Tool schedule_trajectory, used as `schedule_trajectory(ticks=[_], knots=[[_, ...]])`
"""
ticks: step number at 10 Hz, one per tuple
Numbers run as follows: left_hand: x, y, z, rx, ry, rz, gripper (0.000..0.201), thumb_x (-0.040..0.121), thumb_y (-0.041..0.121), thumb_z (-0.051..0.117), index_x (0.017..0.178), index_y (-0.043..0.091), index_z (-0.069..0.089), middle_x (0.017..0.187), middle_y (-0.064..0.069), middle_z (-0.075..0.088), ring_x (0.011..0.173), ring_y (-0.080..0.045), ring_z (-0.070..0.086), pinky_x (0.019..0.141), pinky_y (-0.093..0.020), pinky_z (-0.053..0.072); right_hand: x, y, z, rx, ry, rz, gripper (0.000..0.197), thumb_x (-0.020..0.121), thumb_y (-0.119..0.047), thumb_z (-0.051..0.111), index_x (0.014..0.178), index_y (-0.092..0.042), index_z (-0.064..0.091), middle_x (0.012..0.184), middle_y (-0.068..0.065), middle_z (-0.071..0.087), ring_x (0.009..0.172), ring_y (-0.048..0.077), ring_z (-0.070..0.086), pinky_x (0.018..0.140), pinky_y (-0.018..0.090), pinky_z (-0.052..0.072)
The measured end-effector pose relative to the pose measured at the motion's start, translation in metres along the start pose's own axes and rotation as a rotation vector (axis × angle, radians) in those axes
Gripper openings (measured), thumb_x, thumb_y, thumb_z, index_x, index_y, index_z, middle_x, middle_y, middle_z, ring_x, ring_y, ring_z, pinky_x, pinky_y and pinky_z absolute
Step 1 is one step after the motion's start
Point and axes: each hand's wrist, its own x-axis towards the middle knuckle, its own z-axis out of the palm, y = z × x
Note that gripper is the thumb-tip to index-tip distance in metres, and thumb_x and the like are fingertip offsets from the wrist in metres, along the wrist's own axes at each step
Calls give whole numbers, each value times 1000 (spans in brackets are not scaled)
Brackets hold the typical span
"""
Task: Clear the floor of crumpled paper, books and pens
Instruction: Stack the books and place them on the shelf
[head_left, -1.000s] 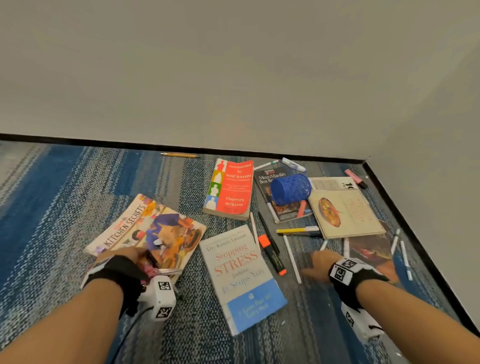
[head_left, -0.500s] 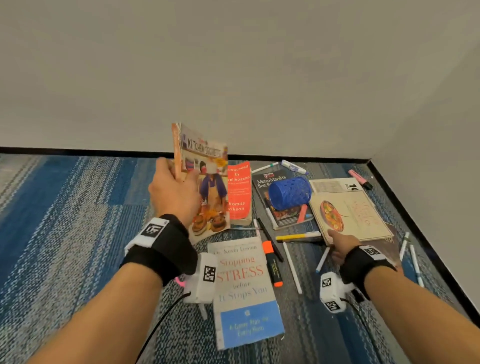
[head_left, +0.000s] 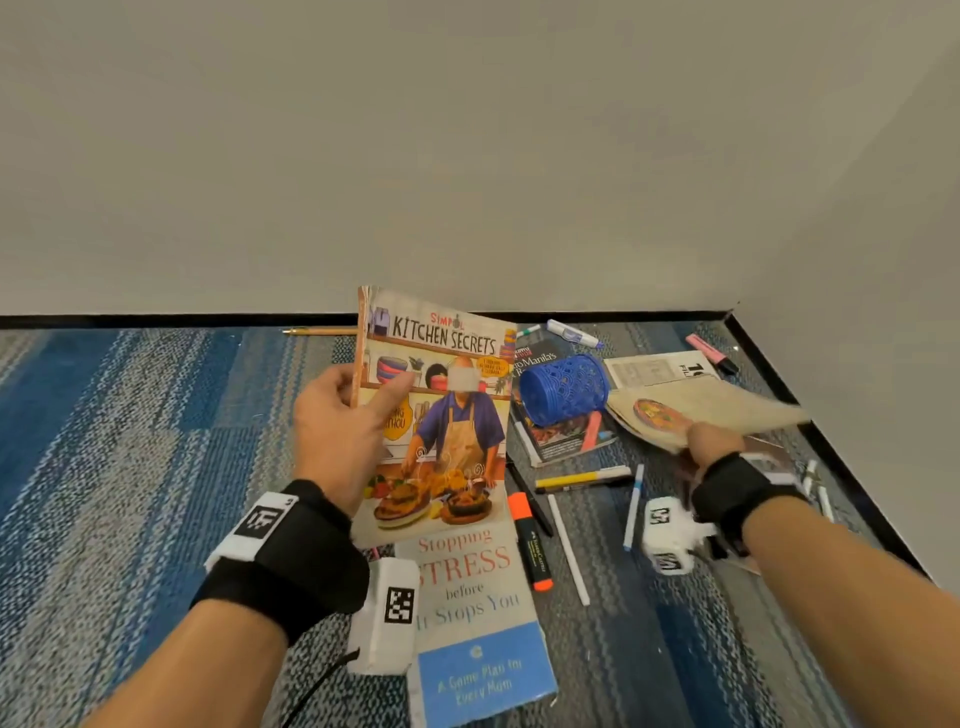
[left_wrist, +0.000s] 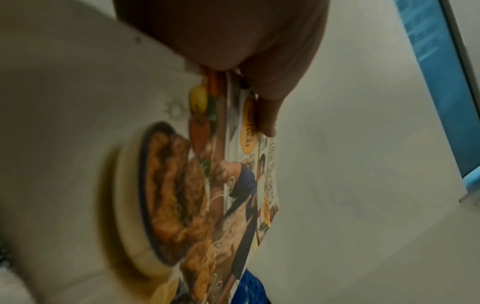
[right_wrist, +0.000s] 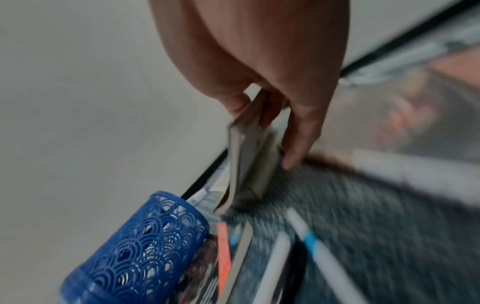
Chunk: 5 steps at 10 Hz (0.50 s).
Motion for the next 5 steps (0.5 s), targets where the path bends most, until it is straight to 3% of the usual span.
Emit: schedule_trajectory(ticks=[1, 2, 3, 4, 5], knots=[[-7, 10, 3, -76, -69, -39, 29, 84, 22, 70, 109, 12, 62, 95, -4, 75, 85, -19, 73, 82, -46, 58, -7, -51, -45, -222, 46, -271, 35, 80, -41, 55, 84, -7, 59, 114, 24, 62, 104, 38, 61, 95, 46, 50], [-13, 27, 6, -165, -179, -62, 22, 86, 23, 69, 104, 11, 66, 94, -8, 75, 84, -24, 74, 80, -45, 58, -51, -93, -77, -227, 146, -466, 17, 77, -26, 57, 79, -9, 55, 101, 26, 64, 91, 44, 64, 77, 54, 55], [-13, 40, 8, -287, -247, -108, 21, 86, 24, 69, 99, 9, 68, 95, -13, 75, 85, -28, 73, 82, -46, 58, -125, -120, -81, -243, 110, -735, 18, 92, -24, 52, 100, -10, 44, 84, 3, 55, 71, 20, 55, 58, 32, 48], [-12, 47, 7, -444, -282, -145, 23, 89, 24, 66, 102, 6, 69, 99, -17, 73, 84, -28, 72, 83, -46, 58, -167, -126, -71, -31, -182, -833, 24, 98, -11, 48, 118, -14, 37, 92, 1, 64, 71, 16, 63, 58, 24, 55], [-8, 37, 0, -559, -309, -202, 32, 94, 29, 58, 118, 8, 63, 113, -18, 69, 100, -32, 68, 88, -47, 56, -198, -118, -39, 174, -576, -696, 38, 96, 0, 46, 131, -16, 43, 109, 5, 70, 85, 18, 70, 72, 32, 59]])
